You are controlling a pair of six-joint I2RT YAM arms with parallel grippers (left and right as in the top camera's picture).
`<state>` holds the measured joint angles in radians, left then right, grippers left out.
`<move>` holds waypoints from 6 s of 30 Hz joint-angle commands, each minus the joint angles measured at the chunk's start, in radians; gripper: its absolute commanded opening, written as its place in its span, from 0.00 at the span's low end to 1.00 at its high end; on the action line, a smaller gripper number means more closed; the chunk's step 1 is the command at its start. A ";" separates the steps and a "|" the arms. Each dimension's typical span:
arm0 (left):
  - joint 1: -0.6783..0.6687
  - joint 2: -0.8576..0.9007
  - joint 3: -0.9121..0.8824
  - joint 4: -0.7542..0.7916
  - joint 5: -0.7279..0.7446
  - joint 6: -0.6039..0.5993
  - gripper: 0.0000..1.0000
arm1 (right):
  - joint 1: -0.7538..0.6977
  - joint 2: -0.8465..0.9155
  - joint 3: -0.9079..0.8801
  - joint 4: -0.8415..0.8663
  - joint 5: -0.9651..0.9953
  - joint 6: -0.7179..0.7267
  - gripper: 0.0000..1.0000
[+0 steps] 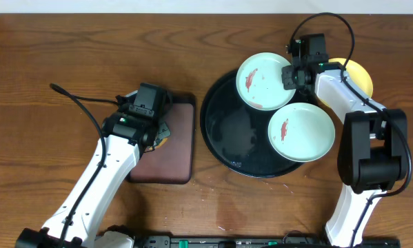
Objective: Clean dirty plates on tray and stack at the side
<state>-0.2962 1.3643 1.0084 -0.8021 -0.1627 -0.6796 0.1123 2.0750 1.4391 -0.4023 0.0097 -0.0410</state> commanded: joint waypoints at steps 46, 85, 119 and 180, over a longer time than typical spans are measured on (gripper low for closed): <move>-0.002 0.002 -0.004 0.149 0.283 0.077 0.08 | 0.164 0.095 0.013 -0.241 -0.125 0.047 0.01; -0.334 0.399 -0.004 0.710 0.312 -0.172 0.08 | 0.163 0.075 0.014 -0.497 -0.250 -0.294 0.01; -0.331 0.464 -0.002 0.433 -0.012 -0.270 0.08 | 0.163 0.075 0.014 -0.410 -0.216 -0.050 0.01; -0.187 -0.097 0.003 0.131 -0.228 -0.159 0.07 | 0.211 -0.145 0.073 -0.385 -0.027 0.003 0.01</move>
<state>-0.5510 1.3045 1.0195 -0.6197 -0.3515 -0.8555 0.2977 2.0464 1.4746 -0.7971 -0.1711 -0.0620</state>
